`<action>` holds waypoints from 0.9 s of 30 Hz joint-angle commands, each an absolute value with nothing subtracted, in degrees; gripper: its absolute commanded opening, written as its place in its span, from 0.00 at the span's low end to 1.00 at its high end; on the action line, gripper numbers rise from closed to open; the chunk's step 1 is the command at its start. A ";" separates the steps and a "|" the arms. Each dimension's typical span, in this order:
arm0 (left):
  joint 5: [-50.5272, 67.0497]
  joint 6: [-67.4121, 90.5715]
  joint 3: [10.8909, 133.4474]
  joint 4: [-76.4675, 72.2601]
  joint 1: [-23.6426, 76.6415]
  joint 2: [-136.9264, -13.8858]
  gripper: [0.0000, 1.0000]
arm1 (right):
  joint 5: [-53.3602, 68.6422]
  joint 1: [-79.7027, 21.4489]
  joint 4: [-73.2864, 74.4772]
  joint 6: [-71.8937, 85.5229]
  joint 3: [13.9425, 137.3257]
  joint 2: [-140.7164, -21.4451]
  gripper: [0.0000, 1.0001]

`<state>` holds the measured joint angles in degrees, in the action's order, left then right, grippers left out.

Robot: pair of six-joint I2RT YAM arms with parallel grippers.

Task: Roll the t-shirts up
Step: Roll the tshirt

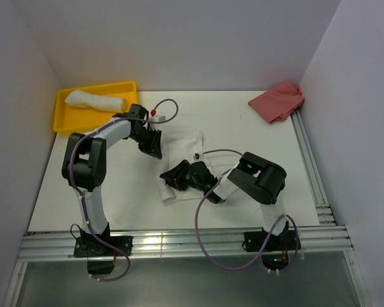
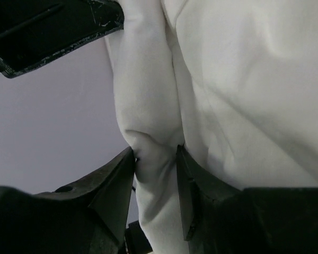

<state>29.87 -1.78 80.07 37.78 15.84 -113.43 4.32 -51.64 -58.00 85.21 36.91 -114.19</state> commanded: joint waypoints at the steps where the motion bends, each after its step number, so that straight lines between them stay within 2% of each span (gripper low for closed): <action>1: 26.21 -1.32 83.32 37.87 16.61 -114.08 0.27 | -2.17 -53.43 -36.56 78.60 39.44 -109.09 0.47; 4: 23.65 -1.58 83.85 38.84 17.31 -114.00 0.21 | -11.29 -55.28 -22.29 73.94 44.63 -104.25 0.51; 5: 23.29 -1.67 83.93 39.11 17.40 -113.91 0.20 | -13.60 -56.85 -12.93 73.05 48.82 -102.93 0.53; 7: 22.68 -1.67 83.76 39.02 17.84 -113.47 0.20 | -20.26 -58.70 -4.26 71.99 53.41 -102.39 0.54; 11: 21.80 -1.67 83.85 39.29 18.28 -113.20 0.20 | -28.80 -62.39 16.46 70.32 67.28 -104.75 0.55; 14: 21.27 -1.76 84.02 39.29 18.63 -113.03 0.20 | -34.08 -64.94 25.62 69.53 75.63 -107.48 0.54; 21: 20.92 -1.85 84.02 39.46 18.98 -112.94 0.20 | -39.28 -67.59 38.58 67.24 89.99 -114.43 0.51; 27: 21.01 -1.84 84.20 39.64 19.25 -113.20 0.21 | -36.13 -67.85 32.09 60.65 91.40 -116.19 0.50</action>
